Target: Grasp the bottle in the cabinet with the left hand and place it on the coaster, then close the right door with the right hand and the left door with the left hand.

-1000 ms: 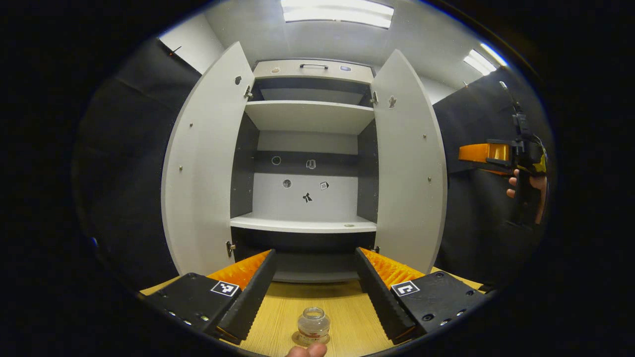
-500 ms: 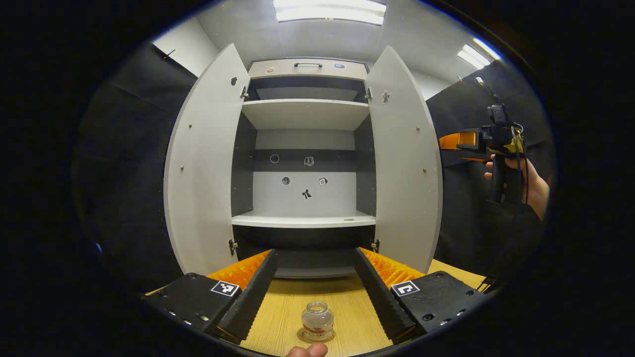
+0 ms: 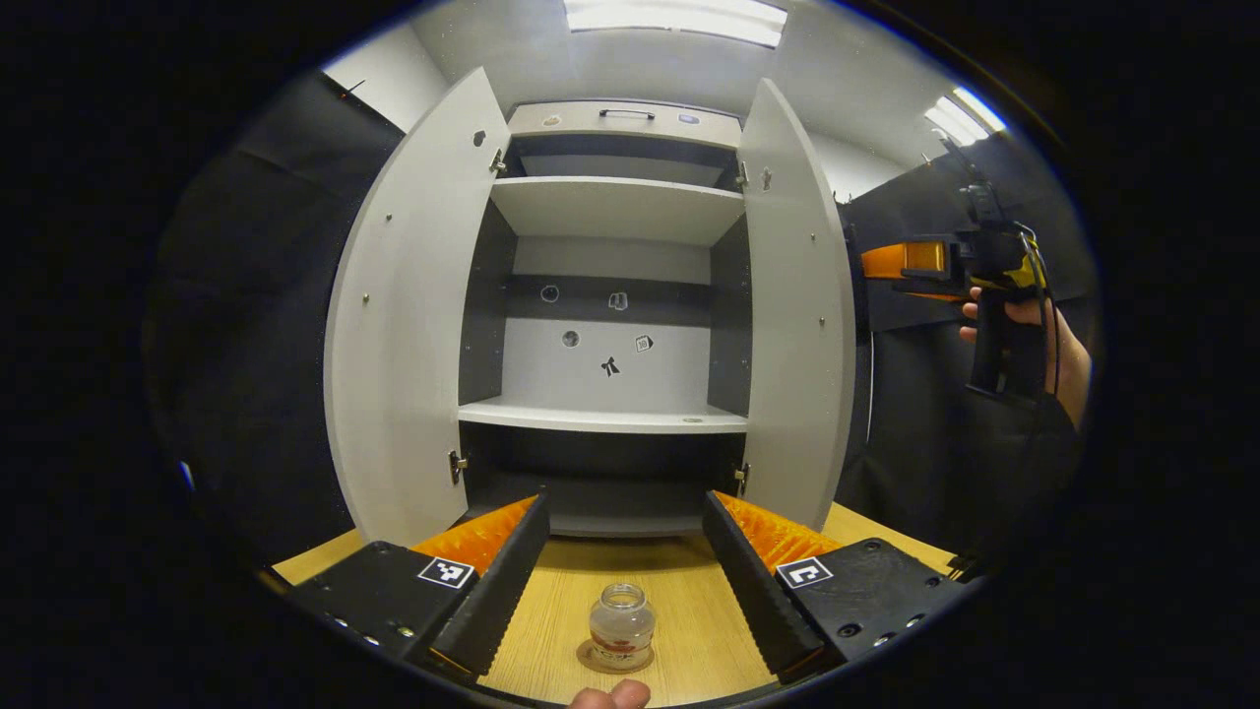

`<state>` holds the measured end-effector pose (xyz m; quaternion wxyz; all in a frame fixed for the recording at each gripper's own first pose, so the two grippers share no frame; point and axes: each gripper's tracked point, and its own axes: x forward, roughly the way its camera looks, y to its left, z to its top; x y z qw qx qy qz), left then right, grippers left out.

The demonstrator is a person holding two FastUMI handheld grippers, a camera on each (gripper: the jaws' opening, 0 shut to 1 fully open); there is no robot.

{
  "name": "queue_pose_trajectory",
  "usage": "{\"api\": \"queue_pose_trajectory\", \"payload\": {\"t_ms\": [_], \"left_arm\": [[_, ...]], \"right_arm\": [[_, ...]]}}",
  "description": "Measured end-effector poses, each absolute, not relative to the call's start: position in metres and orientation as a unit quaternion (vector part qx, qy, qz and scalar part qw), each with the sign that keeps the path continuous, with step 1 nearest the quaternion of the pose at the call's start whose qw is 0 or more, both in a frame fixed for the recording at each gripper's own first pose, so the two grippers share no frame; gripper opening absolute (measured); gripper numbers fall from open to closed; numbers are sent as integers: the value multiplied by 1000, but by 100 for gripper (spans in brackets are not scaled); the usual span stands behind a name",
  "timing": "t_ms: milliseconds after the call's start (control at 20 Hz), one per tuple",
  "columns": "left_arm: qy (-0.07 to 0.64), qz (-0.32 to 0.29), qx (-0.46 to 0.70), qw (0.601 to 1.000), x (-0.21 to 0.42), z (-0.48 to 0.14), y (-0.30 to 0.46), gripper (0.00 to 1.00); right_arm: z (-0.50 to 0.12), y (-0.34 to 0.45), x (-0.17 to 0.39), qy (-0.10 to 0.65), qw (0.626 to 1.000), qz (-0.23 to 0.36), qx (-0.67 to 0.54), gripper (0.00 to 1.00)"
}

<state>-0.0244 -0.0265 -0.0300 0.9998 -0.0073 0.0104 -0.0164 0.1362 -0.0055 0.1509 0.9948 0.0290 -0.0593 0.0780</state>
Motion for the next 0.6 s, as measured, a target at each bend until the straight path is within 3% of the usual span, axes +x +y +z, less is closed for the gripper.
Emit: {"api": "queue_pose_trajectory", "payload": {"t_ms": [400, 600], "left_arm": [[16, 7, -5, 1000, -30, -31, 0, 95], [11, 9, -1, 1000, -30, -25, 4, 95]], "right_arm": [[145, 71, 163, -61, 986, 139, 64, 81], [147, 72, 166, -62, 987, 136, 62, 82]]}}
